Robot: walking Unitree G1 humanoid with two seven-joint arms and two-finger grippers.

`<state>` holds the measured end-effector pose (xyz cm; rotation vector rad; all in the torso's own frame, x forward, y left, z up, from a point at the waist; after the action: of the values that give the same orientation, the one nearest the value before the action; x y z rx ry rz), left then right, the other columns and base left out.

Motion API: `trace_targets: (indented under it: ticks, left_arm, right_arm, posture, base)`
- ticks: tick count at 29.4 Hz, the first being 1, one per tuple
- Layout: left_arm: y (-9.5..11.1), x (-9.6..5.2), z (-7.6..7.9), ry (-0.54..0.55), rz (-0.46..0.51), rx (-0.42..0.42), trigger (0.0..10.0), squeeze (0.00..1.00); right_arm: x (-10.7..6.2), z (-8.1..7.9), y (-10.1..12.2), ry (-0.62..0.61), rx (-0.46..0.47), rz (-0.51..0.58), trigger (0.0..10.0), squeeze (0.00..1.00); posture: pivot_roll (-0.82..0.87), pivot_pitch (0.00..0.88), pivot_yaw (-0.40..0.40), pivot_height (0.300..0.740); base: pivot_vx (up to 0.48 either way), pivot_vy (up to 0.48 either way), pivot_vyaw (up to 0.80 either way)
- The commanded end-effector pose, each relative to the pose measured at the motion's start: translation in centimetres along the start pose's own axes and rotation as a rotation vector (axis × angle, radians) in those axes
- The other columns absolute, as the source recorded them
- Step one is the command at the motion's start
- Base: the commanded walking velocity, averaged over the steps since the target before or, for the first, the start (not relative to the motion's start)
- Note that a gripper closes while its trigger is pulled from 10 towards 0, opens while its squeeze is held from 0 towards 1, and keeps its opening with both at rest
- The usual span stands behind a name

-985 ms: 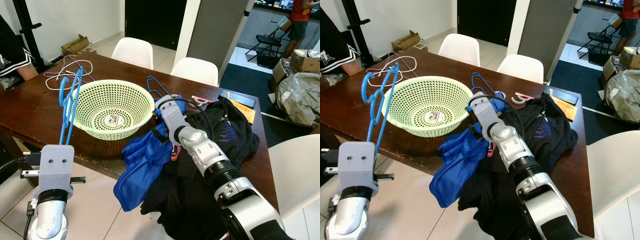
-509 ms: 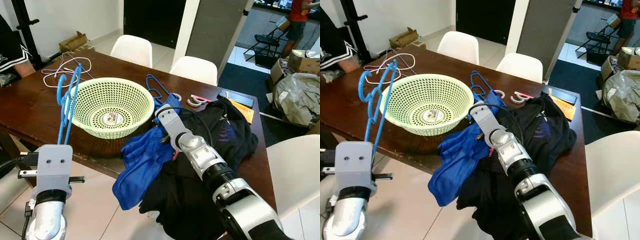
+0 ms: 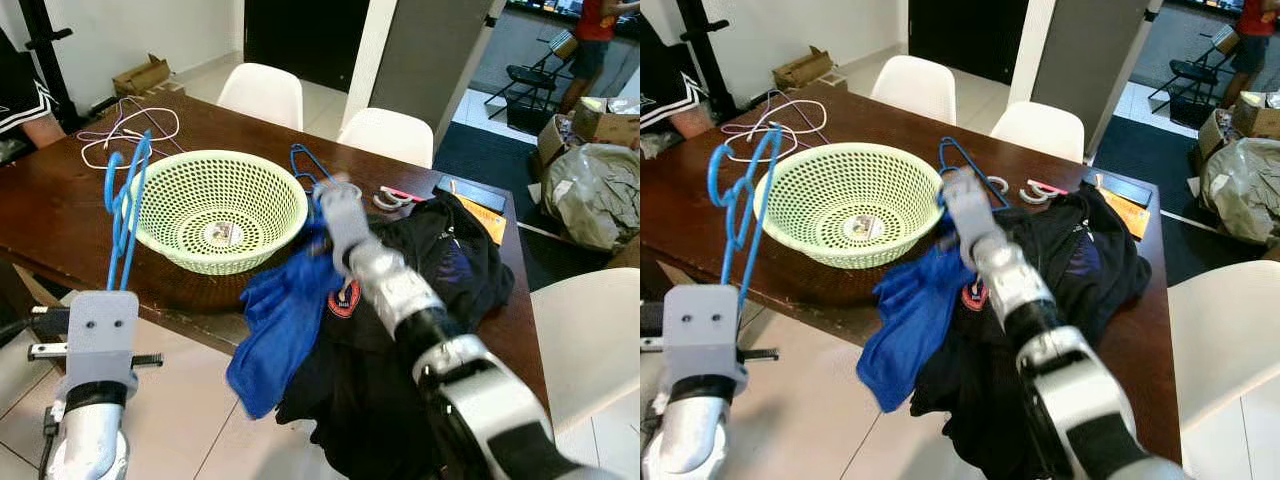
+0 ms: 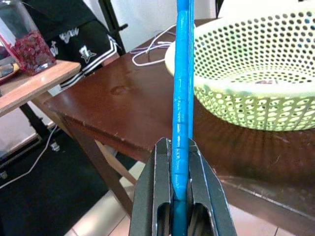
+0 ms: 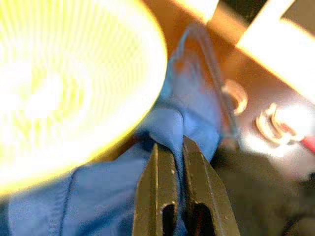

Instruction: Hang hanger

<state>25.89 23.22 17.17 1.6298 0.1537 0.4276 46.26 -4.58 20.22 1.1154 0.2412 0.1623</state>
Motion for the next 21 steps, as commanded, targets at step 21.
trace_targets:
  ticks: [21]
  left_arm:
    - [-1.1,-0.1,0.1,0.026,-0.008,0.036,10.0,0.00]
  right_arm:
    - [-5.4,-0.6,25.9,0.067,0.384,0.768,0.0,0.00]
  posture:
    - [0.28,0.000,-0.214,0.740]
  base:
    - [0.000,0.000,0.00]
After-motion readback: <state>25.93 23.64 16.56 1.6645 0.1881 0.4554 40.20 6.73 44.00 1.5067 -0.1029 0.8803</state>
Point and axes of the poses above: a point about 5 cm out from each wrist's last joint towards the gripper, its own x axis pointing out of the wrist towards the gripper, its own y axis along the axis of the wrist's last joint, z = x × y, the point moved 6 cm from there along x, pointing out of the wrist towards the gripper, and after that the axes turned 15 degrees about -x, right-handed, at the moved point
